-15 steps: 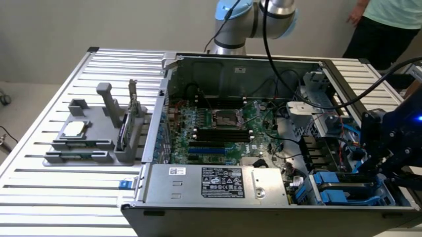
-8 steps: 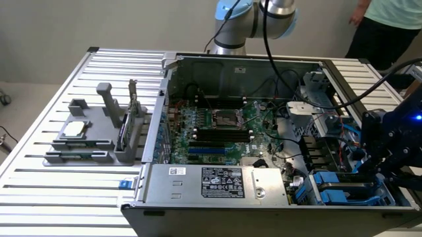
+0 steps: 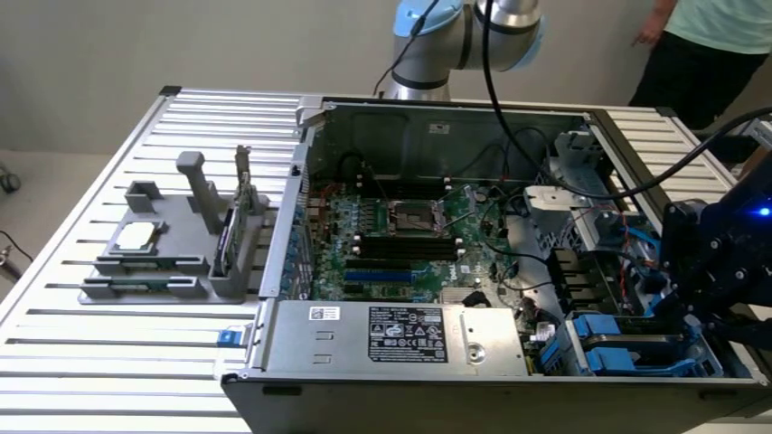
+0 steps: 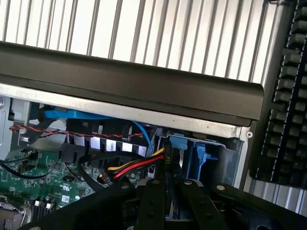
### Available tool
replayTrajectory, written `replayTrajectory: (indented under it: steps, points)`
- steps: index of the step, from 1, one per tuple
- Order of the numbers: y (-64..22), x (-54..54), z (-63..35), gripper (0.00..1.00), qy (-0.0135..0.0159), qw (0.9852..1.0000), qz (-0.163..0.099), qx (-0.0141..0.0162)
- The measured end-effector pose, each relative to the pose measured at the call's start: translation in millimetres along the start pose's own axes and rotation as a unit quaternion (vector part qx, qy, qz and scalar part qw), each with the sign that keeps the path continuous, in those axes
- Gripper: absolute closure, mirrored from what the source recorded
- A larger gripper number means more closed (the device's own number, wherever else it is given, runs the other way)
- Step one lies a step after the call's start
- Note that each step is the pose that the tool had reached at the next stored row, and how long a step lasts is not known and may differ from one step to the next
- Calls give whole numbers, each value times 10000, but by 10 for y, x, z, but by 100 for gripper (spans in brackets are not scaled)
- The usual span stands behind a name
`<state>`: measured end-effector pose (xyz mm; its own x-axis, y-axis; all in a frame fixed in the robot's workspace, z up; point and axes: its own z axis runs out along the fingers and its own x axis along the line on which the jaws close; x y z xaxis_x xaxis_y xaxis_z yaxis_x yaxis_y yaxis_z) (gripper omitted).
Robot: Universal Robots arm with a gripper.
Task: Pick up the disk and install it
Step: 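Insert the first disk wire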
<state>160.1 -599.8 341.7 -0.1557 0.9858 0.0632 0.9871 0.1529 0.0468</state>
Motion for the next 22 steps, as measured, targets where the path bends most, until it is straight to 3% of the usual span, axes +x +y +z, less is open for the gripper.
replayTrajectory:
  steps: [4,12,19,22]
  points:
    - [-5,2,-12,84,25,10000,54,72]
    - [-14,3,-11,84,101,9994,148,289]
    - [-14,3,-12,84,123,9981,426,422]
    - [-14,10,-11,84,126,9977,503,444]
